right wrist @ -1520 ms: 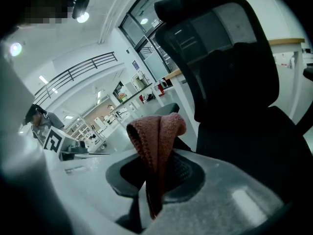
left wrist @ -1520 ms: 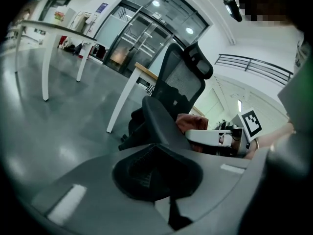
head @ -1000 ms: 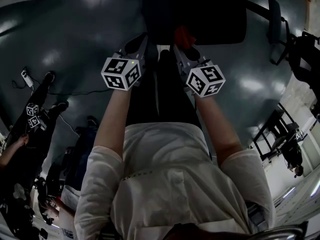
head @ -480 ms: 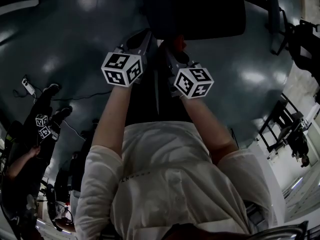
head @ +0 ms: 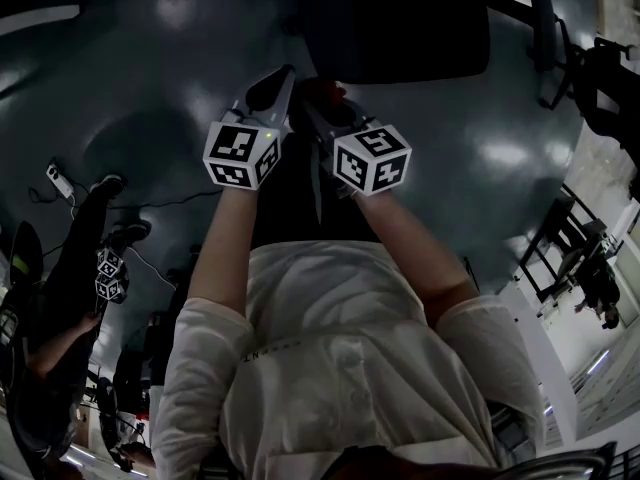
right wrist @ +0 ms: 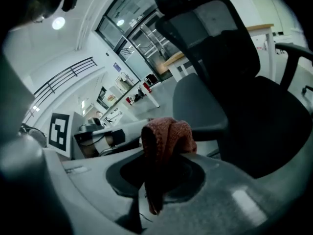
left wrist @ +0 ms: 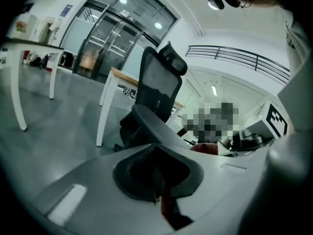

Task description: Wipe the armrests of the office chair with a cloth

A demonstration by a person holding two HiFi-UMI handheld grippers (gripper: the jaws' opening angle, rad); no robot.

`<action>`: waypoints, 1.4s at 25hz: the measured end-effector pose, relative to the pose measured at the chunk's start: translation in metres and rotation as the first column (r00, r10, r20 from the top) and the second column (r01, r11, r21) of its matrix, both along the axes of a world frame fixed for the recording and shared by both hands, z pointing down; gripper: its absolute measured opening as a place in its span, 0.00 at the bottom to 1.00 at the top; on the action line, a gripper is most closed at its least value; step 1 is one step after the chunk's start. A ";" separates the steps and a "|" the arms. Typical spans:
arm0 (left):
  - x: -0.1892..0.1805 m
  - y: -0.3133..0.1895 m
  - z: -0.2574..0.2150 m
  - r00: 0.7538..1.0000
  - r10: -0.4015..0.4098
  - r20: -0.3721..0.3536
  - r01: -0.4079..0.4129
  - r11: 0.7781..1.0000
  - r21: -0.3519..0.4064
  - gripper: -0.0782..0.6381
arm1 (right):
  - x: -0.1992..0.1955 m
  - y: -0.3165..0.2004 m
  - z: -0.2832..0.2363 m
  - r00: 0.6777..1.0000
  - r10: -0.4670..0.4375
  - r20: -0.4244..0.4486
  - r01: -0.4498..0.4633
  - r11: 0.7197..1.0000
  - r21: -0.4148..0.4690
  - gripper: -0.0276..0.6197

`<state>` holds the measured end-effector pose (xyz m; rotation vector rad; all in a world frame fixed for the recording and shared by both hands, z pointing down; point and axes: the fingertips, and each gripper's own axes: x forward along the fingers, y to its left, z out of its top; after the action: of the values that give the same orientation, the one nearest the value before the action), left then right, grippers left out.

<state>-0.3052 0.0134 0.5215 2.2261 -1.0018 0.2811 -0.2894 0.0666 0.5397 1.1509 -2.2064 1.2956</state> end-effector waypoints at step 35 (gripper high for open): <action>0.027 -0.002 0.038 0.907 -0.416 -0.073 0.388 0.889 -0.244 0.13 | -0.010 -0.281 -0.012 0.766 -0.528 -0.368 0.627 0.740 0.244 0.12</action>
<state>-0.2781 0.0110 0.5594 1.7587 -1.2668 0.0632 -0.2992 -0.2148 0.5282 0.5840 -2.3521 0.4510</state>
